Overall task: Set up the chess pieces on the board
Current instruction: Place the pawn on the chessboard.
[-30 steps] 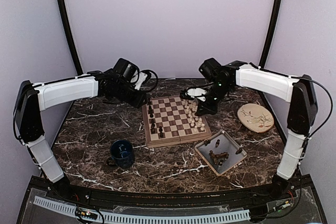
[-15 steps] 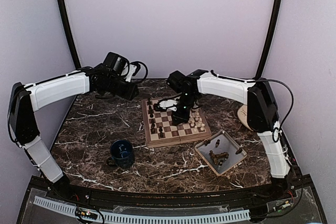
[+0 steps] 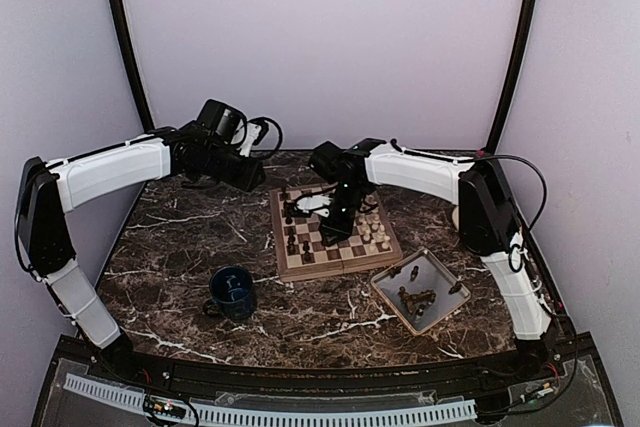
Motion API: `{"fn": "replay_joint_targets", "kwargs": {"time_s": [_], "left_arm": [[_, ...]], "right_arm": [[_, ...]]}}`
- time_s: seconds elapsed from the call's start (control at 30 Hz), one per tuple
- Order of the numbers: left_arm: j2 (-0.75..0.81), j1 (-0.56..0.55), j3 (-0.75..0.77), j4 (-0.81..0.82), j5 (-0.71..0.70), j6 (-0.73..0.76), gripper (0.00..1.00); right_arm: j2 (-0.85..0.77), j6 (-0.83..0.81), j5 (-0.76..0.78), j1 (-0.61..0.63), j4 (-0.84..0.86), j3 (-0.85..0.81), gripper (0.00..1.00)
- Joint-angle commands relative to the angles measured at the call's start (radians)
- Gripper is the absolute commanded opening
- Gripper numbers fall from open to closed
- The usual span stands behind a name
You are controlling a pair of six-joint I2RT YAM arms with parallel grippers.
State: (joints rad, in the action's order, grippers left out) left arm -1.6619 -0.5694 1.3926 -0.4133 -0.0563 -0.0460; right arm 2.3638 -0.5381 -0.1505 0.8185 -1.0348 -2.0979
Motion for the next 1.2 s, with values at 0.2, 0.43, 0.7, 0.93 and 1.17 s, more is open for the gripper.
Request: {"fn": "replay_joint_targets", "kwargs": {"time_s": [0.2,0.43,0.7,0.93,1.17], "left_arm": [[-0.018,-0.005,0.047,-0.048,0.268,0.076,0.31],[-0.089,-0.147,0.028,-0.019,0.291,0.133,0.33],[-0.281,-0.222,0.164,-0.101,0.279,0.129,0.34],[-0.370,-0.224,0.215,-0.116,0.231,0.111,0.34],[-0.416,-0.224,0.248,-0.095,0.213,0.088,0.34]], "right_arm": [[-0.336,0.018,-0.067,-0.089,0.069,0.300,0.31],[-0.672,0.017,-0.265,-0.275,0.254,0.712,0.31],[-0.947,0.037,-0.383,-0.384,0.539,1.116,0.32],[-0.979,0.028,-0.345,-0.395,0.581,1.160,0.34],[-0.952,0.006,-0.347,-0.395,0.566,1.155,0.35]]}}
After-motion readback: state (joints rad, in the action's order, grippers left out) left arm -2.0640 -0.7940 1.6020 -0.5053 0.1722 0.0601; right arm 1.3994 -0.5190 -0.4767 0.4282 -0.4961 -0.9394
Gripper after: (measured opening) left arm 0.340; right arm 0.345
